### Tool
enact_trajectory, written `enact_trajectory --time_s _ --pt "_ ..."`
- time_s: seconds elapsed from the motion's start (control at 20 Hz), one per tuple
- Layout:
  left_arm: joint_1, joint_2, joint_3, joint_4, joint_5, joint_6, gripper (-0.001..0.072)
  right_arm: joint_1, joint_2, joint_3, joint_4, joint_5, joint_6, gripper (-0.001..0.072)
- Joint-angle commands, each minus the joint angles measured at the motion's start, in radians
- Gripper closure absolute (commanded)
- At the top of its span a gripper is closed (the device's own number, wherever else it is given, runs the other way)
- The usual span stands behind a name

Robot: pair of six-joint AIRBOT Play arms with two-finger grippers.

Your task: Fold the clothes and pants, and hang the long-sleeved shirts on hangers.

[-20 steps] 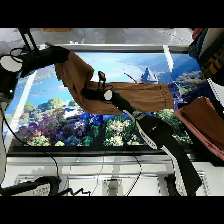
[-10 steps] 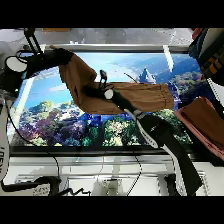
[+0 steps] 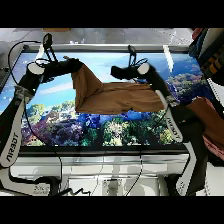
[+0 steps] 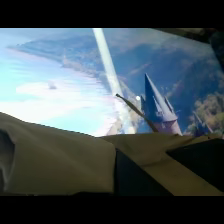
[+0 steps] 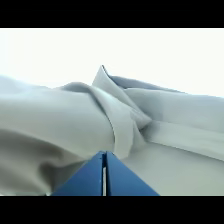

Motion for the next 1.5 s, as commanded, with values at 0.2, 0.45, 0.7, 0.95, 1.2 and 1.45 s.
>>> enact_trajectory --time_s 0.2,0.45,0.7,0.95,1.2,1.45 --pt "0.019 0.029 0.0 -0.058 0.286 0.001 0.07 -0.085 0.125 -0.001 -0.052 0.154 -0.028 0.0685" --pt "-0.016 0.034 -0.009 0.104 0.274 -0.11 0.0701 -0.084 0.127 -0.003 -0.063 0.179 -0.028 0.0684" --pt "-0.207 -0.113 -0.037 0.229 0.261 -0.349 0.0698 -0.084 0.127 -0.003 -0.076 0.24 -0.028 0.0685" --pt "-0.393 -0.23 -0.036 0.229 0.262 -0.351 0.0697 -0.085 0.127 -0.003 -0.085 0.267 -0.028 0.0685" --pt "-0.429 -0.245 -0.036 0.23 0.177 -0.351 0.0042 -0.085 0.127 -0.003 -0.087 0.286 -0.028 0.0685" --pt "-0.261 -0.157 -0.036 0.324 -0.121 -0.283 0.0009 -0.092 0.127 -0.003 -0.217 0.323 -0.031 0.0685"
